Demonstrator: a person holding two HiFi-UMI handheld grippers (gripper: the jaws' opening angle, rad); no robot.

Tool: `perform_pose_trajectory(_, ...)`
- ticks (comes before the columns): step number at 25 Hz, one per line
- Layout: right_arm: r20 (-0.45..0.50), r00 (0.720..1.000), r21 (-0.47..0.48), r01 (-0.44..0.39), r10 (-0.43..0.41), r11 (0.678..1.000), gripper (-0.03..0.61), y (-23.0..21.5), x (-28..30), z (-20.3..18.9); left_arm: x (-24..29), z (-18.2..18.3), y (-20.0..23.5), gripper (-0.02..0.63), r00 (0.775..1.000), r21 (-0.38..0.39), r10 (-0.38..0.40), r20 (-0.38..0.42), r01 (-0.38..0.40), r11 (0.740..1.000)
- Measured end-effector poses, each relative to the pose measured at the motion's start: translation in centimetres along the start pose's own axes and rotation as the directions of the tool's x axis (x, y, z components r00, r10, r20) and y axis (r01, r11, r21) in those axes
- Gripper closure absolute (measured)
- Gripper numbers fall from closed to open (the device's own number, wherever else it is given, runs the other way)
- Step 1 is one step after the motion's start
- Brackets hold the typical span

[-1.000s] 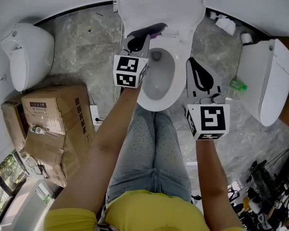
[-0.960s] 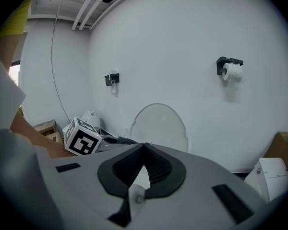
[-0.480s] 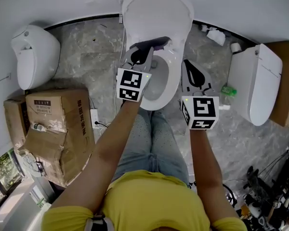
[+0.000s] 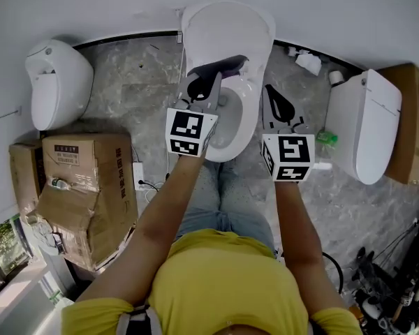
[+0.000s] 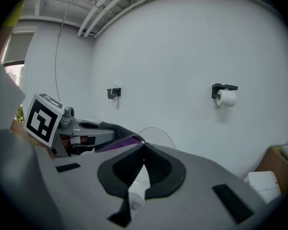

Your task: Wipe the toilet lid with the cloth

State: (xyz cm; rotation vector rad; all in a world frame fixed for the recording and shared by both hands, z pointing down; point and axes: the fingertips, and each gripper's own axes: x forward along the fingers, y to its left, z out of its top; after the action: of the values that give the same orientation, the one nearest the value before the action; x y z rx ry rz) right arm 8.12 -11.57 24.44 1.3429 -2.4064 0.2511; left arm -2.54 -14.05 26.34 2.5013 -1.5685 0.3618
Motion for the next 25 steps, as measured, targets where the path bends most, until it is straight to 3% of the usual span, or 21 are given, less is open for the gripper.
perform_pose_trajectory(14,0.084,0.996,-0.057,-0.029,0.033,0.998,0.561,0.2,-1.3,5.9,-2.7,8.3,-0.8,0.595,0.993,0.038,-0.004,0.122,-0.001,0.999)
perform_pose_trajectory(19,0.087,0.995,-0.076,-0.041,0.048,0.996,0.561,0.3,-0.9,6.8,-2.8,9.3,-0.6,0.595,0.99,0.027,-0.012,0.139,0.008,1.0)
perform_pose_trajectory(25,0.057,0.991,-0.12,-0.114,0.122,0.986,0.561,0.5,1.5,7.1,-2.4,9.5,0.2,0.595,0.991,-0.013,-0.022,0.134,0.024,1.0)
